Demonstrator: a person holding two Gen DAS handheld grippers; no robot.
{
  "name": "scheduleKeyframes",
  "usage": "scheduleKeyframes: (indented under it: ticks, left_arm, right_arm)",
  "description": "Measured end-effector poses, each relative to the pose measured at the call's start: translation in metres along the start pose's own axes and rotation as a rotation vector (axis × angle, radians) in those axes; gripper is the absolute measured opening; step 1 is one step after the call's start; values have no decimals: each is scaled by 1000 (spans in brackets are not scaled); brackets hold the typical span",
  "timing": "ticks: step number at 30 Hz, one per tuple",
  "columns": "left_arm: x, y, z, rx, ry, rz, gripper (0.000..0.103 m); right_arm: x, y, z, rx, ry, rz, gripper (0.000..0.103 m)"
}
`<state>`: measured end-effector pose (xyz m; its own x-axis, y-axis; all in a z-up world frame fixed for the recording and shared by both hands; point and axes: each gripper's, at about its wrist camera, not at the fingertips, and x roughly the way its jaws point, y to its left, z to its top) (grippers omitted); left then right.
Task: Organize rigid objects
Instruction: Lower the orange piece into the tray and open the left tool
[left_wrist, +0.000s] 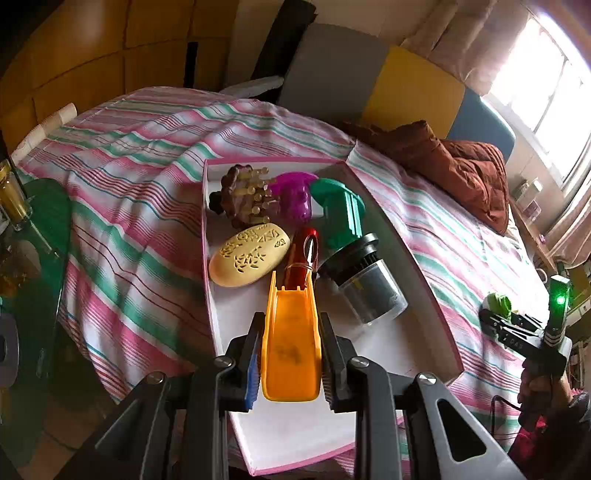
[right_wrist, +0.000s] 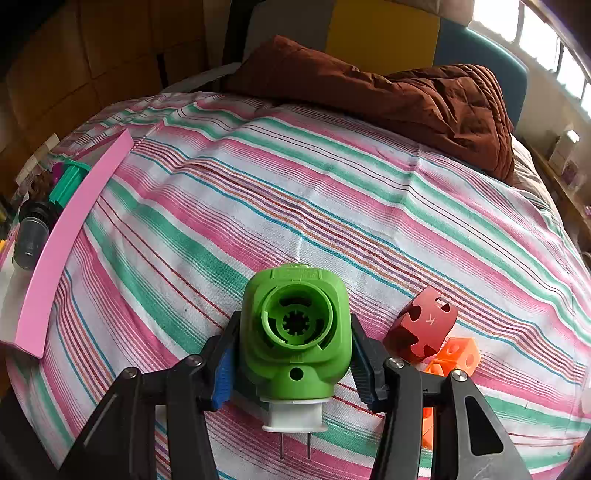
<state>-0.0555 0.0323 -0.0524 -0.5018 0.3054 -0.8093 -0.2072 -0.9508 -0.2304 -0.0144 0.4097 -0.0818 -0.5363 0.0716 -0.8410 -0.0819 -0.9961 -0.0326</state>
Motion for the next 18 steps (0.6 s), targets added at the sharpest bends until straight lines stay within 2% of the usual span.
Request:
scheduleKeyframes:
  ticks: [18]
  left_arm:
    - [51,4,20,12,67,117,26]
  right_arm:
    - [0,-1,0,-10,1,-5,53]
